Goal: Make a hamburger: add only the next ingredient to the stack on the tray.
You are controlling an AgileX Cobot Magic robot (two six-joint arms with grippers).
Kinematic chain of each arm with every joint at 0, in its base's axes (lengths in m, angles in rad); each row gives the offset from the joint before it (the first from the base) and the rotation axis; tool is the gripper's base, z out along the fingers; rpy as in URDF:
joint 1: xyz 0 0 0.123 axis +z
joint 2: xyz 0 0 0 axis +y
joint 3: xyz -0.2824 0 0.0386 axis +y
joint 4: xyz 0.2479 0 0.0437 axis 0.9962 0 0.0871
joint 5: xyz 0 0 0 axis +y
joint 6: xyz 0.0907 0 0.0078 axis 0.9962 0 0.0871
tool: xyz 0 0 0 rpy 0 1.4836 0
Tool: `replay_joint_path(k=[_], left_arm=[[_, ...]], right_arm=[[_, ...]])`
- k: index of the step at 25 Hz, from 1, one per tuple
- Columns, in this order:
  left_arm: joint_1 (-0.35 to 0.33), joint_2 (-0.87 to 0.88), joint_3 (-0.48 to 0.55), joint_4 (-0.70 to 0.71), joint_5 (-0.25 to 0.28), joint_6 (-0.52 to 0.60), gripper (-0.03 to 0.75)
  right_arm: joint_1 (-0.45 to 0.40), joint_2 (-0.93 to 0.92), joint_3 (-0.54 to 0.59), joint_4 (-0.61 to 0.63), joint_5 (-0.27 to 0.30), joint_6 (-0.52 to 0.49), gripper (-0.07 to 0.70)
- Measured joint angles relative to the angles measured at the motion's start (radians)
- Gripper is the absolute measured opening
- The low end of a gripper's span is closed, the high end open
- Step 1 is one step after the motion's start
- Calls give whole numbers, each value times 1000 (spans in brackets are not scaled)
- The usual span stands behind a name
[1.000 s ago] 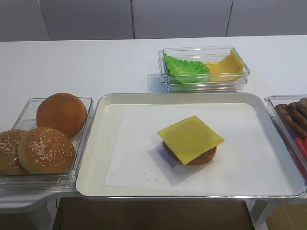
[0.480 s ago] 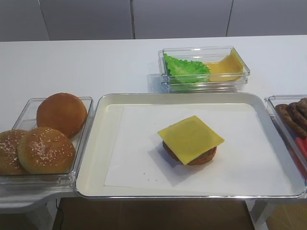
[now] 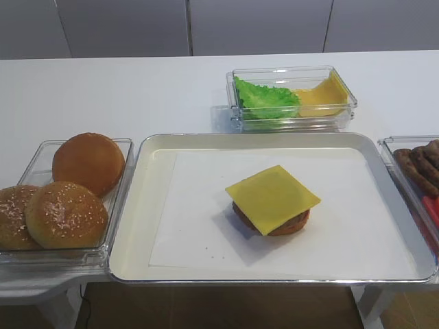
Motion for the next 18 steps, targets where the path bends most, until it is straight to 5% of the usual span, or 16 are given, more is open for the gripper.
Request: replay_joint_path(k=[18], left_arm=[[0, 0, 0, 0, 0, 0, 299]], right_arm=[[0, 0, 136, 26, -129, -24, 460]])
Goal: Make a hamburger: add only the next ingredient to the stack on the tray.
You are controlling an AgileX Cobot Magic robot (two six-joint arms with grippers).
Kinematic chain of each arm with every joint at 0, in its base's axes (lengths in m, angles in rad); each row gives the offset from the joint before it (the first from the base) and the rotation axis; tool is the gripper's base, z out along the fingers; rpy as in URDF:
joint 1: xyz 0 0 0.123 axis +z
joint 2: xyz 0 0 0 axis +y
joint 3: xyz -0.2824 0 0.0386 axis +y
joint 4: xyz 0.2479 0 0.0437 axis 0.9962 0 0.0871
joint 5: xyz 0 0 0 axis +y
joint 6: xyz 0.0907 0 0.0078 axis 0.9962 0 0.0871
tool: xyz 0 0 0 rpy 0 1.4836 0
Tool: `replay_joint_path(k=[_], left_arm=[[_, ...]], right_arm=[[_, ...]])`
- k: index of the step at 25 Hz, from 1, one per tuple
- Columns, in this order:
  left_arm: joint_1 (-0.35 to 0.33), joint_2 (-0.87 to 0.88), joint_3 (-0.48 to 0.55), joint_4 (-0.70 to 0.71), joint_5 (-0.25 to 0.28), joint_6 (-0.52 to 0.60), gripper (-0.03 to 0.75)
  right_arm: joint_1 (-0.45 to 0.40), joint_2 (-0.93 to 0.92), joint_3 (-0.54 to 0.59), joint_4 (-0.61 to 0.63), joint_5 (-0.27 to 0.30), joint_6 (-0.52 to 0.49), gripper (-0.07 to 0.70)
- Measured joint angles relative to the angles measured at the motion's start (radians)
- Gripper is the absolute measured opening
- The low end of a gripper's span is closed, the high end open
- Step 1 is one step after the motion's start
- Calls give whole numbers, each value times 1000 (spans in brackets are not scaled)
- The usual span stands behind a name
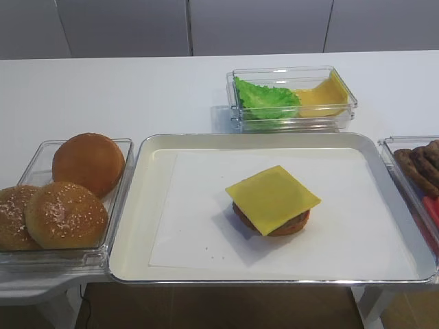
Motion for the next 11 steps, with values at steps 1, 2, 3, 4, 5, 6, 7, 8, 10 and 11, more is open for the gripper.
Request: replay_joint_path(k=[1, 2, 3, 4, 5, 6, 7, 8, 10, 11], left_arm=[[0, 0, 0, 0, 0, 0, 298], [0, 0, 0, 0, 0, 0, 299], [0, 0, 0, 0, 0, 0, 299], [0, 0, 0, 0, 0, 0, 299], [0, 0, 0, 0, 0, 0, 298], [0, 0, 0, 0, 0, 0, 299], [0, 0, 0, 0, 0, 0, 299], [0, 0, 0, 0, 0, 0, 298], [0, 0, 0, 0, 0, 0, 298], [0, 0, 0, 0, 0, 0, 298]], right_arm=[[0, 0, 0, 2, 0, 0, 460], [0, 0, 0, 4, 0, 0, 460], [0, 0, 0, 6, -2, 0, 460], [0, 0, 0, 6, -2, 0, 459], [0, 0, 0, 6, -2, 0, 459], [0, 0, 0, 6, -4, 0, 459], [0, 0, 0, 6, -6, 0, 459], [0, 0, 0, 6, -6, 0, 459], [0, 0, 0, 6, -6, 0, 459], [0, 0, 0, 6, -6, 0, 459]])
